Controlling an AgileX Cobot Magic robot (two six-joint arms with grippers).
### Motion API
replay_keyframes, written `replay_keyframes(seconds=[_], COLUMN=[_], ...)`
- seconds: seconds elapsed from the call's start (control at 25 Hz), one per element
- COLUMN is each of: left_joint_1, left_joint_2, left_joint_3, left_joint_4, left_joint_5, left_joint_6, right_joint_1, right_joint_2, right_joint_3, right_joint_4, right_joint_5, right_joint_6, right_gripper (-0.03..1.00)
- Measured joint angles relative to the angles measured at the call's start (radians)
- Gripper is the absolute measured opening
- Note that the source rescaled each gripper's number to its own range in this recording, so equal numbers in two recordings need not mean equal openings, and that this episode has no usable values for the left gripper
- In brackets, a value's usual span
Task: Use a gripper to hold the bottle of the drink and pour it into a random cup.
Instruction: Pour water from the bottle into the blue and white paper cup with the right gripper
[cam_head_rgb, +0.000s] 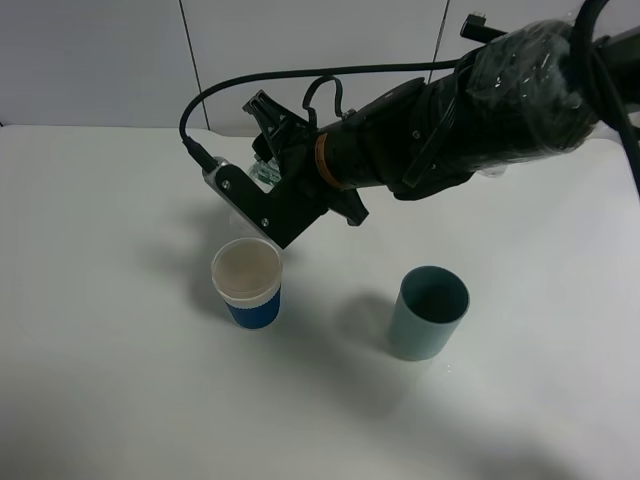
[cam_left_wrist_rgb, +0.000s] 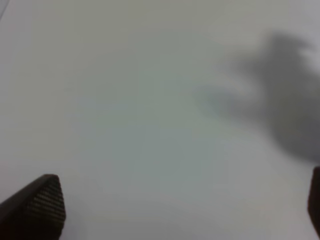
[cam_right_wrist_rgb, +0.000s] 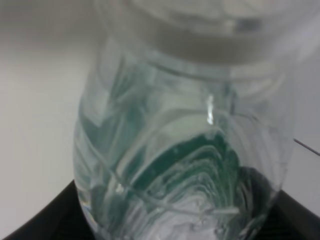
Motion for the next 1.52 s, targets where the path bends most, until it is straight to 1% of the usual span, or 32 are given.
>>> replay_keyframes(seconds=[0.36, 1.08, 1.52], left_joint_1=[0.0, 0.0, 0.0], left_joint_2=[0.0, 0.0, 0.0], left_joint_3=[0.0, 0.0, 0.0], left_joint_4=[0.0, 0.0, 0.0], left_joint_5=[0.0, 0.0, 0.0], left_joint_6=[0.0, 0.0, 0.0], right_joint_1=[0.0, 0.0, 0.0], right_joint_2=[0.0, 0.0, 0.0], right_joint_3=[0.0, 0.0, 0.0], right_joint_4=[0.0, 0.0, 0.0], right_joint_5=[0.0, 0.0, 0.0], right_joint_6=[-0.062, -0.074, -0.106], right_gripper=[0.0, 0.0, 0.0])
